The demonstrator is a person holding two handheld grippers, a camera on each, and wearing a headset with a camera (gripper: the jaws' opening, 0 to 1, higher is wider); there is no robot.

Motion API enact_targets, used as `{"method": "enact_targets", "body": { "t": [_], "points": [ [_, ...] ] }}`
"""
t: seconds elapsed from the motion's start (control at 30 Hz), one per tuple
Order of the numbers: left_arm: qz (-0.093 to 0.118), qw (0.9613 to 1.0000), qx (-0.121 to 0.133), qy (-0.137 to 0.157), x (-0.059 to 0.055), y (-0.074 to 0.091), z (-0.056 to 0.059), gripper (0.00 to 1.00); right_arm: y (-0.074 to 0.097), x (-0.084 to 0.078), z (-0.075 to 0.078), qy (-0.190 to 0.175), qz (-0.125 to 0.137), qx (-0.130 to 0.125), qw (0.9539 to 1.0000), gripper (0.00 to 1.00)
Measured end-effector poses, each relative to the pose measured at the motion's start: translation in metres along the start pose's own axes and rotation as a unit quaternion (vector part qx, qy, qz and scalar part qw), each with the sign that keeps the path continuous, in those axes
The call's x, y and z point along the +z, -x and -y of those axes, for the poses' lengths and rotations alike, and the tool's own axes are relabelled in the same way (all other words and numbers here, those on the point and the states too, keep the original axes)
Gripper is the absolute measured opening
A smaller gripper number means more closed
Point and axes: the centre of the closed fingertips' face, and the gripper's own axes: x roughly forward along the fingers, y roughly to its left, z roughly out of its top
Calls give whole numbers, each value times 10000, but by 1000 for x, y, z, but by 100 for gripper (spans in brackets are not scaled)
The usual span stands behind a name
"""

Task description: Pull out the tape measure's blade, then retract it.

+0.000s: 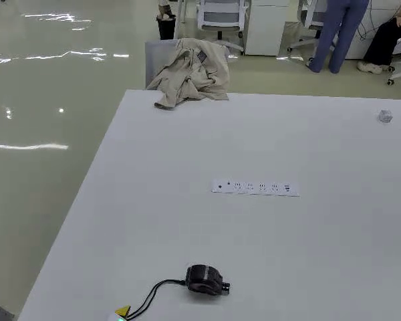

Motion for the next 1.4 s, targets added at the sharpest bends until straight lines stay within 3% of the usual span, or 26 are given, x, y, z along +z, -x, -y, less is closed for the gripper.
{"method": "enact_targets", "body": {
  "t": [0.37, 0.7, 1.03, 1.4],
  "points": [
    [-114, 9997, -154, -154, 1, -15, 0, 90, -14, 1, 4, 204, -49, 84, 9997, 88],
    [-166, 9981, -471, -365, 6, -31, 4, 88, -29, 2, 11, 483, -128, 214, 9985, 86],
    [-235, 9968, -556, -519, 10, -49, 5, 88, -43, 3, 11, 634, -202, 365, 9971, 86],
    [-287, 9923, -785, -917, 15, -68, 7, 87, -53, 9, 9, 1004, -164, 561, 9932, 85]
  ]
}}
